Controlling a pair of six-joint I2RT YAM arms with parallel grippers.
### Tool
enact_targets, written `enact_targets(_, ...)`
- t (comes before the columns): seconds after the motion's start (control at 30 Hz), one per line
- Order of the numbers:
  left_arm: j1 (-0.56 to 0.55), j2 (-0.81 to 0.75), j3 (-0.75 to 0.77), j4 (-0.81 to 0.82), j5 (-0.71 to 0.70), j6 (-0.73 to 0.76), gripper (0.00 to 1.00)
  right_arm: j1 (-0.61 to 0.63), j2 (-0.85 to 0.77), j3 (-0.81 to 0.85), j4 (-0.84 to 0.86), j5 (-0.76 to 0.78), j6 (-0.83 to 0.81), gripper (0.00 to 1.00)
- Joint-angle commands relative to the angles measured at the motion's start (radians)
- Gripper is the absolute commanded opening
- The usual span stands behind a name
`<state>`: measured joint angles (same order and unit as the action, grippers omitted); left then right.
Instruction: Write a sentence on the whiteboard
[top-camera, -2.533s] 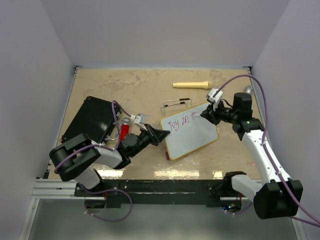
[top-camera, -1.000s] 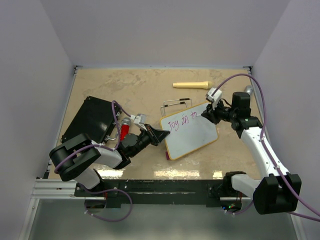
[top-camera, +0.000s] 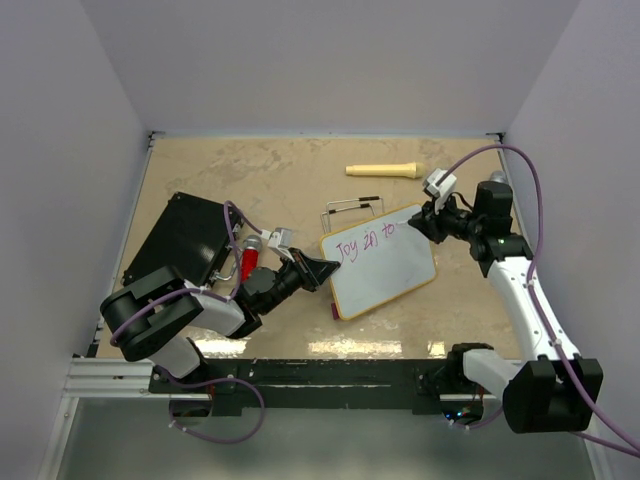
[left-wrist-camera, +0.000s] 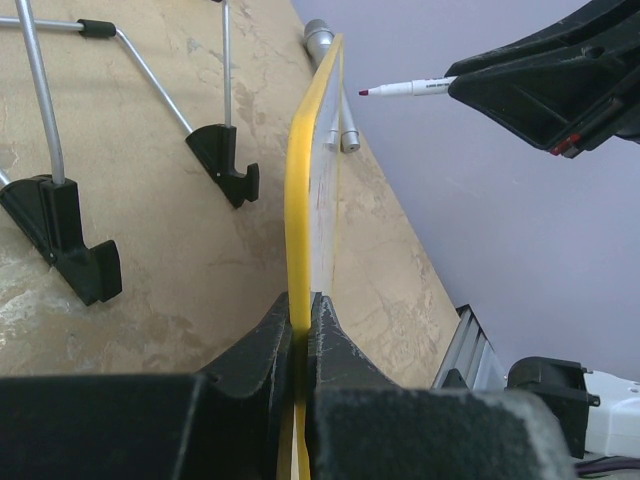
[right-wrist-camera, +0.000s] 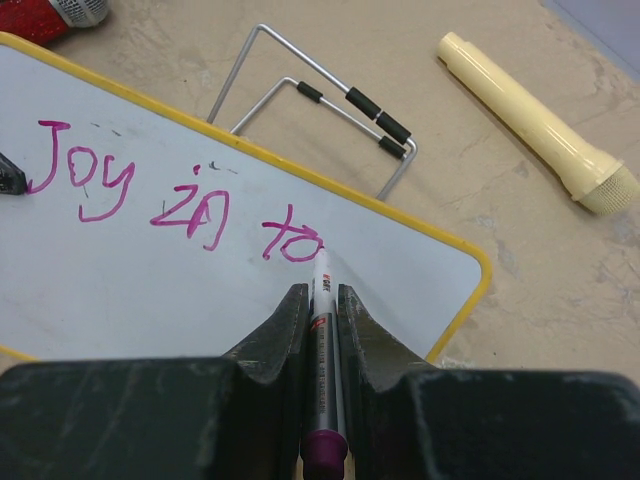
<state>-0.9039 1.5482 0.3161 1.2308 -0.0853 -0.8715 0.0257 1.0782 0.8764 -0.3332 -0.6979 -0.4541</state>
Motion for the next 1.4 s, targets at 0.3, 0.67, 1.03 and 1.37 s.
enact_targets(0.3, -0.006, 0.006, -0.009, 0.002, 0.025, 0.074, 0.0, -0.004, 0.037, 0.016, 0.037, 0.052, 0.017, 0.0)
enact_targets(0.67, -0.006, 0.01, -0.009, 0.013, 0.033, 0.072, 0.0, -0.004, 0.055, 0.015, 0.06, 0.08, 0.026, 0.0)
enact_targets(1.03, -0.007, 0.018, -0.011, 0.022, 0.036, 0.072, 0.0, -0.004, 0.068, 0.016, 0.091, 0.037, 0.042, 0.0)
enact_targets(1.37, -0.006, 0.015, -0.012, 0.022, 0.033, 0.074, 0.0, -0.004, 0.063, 0.018, 0.043, -0.021, 0.002, 0.0)
